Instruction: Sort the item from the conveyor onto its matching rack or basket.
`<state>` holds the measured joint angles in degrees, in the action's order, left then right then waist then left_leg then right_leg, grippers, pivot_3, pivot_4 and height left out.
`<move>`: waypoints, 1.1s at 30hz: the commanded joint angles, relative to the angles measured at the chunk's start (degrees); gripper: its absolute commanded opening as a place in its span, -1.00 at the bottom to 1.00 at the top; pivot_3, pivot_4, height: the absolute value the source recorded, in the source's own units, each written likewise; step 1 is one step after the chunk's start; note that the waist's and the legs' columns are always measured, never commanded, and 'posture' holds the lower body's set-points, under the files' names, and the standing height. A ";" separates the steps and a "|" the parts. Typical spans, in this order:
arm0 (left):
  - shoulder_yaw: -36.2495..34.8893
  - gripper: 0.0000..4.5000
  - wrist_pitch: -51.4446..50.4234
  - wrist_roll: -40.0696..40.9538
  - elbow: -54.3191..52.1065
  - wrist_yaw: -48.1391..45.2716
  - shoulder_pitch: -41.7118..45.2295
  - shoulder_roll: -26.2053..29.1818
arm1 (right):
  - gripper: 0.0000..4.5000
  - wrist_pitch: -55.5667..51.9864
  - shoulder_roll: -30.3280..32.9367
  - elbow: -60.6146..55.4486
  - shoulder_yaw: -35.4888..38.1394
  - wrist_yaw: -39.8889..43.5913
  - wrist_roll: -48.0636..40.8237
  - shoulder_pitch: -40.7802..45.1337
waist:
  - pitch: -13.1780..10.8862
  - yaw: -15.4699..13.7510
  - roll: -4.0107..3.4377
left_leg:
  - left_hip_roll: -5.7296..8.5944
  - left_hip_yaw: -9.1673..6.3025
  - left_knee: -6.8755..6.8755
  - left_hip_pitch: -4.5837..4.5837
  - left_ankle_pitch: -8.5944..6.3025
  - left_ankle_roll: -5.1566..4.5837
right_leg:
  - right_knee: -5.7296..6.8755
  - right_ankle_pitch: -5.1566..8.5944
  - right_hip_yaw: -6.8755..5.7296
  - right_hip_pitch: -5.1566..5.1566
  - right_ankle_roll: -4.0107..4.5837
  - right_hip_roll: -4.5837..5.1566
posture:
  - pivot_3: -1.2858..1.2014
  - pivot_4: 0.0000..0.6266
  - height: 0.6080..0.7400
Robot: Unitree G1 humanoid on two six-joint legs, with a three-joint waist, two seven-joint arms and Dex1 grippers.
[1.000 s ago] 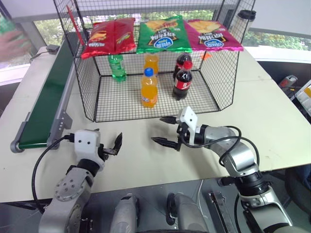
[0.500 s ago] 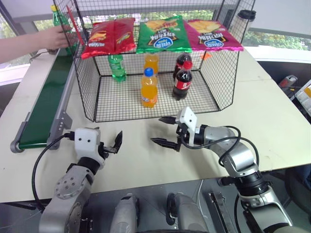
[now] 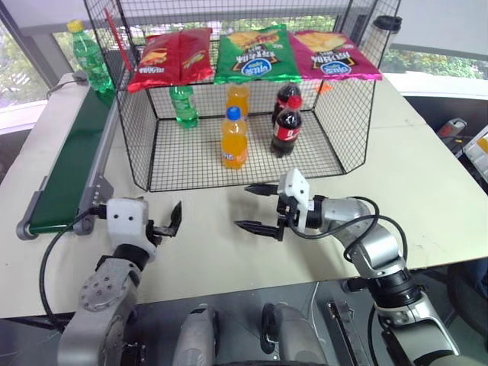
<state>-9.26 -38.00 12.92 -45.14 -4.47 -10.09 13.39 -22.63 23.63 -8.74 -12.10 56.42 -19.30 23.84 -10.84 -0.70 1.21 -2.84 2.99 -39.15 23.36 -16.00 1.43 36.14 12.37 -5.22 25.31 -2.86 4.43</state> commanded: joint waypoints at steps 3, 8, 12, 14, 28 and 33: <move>-7.64 0.94 2.69 -2.20 -1.90 3.57 3.17 0.36 | 1.00 0.73 0.03 -1.59 0.90 1.54 -1.97 2.16 | 0.00 0.01 0.00 | 0.00 0.00 0.00 -0.01 0.00 0.00 | 0.01 -0.01 0.00 -0.01 -0.01 0.00 | 0.03 -0.52 1.00; -14.19 0.94 1.11 -0.38 -2.30 3.27 3.26 1.24 | 1.00 0.78 0.22 -2.00 0.29 2.26 -2.08 3.29 | 0.00 0.03 0.00 | 0.00 0.00 0.00 -0.01 0.00 0.00 | 0.01 -0.09 0.00 0.00 -0.14 0.00 | 0.03 -0.52 1.00; -19.42 0.94 1.21 0.92 -2.06 1.36 0.88 2.80 | 1.00 1.18 0.76 -1.78 0.38 4.34 -2.69 3.84 | 0.00 0.03 0.00 | 0.00 0.01 0.00 0.00 0.00 0.00 | 0.00 -0.09 0.00 0.00 -0.13 0.00 | 0.03 -0.52 1.00; -22.05 0.94 1.25 1.96 -1.37 0.92 0.45 3.31 | 1.00 1.72 0.57 -1.56 0.64 5.00 -3.04 3.61 | 0.00 0.01 0.00 | 0.00 0.00 0.00 -0.01 0.00 0.00 | 0.01 -0.07 0.00 0.00 -0.11 0.00 | 0.03 -0.52 1.00; -29.62 0.94 0.00 6.54 2.74 0.68 1.40 4.83 | 1.00 4.59 -0.93 -0.67 0.86 4.94 -4.22 1.92 | 0.00 0.03 0.00 | 0.00 0.01 0.00 -0.02 0.00 0.00 | 0.01 -0.01 0.00 -0.01 0.00 0.01 | 0.03 -0.52 1.00; -30.63 0.94 -0.25 7.63 3.74 1.47 1.51 4.55 | 1.00 4.38 -1.18 0.47 0.88 4.30 -3.93 2.30 | 0.00 0.01 0.00 | 0.00 0.01 0.00 -0.02 0.00 0.00 | 0.01 -0.01 0.00 -0.01 0.00 0.01 | 0.03 -0.52 1.00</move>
<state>-38.00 -38.65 20.12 -40.56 -3.31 -8.74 17.55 -18.84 22.69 -8.37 -11.96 60.92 -22.68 25.71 -10.84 -0.69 1.22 -2.84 3.00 -39.16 23.35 -16.00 1.44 36.15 12.36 -5.23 25.30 -2.86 4.43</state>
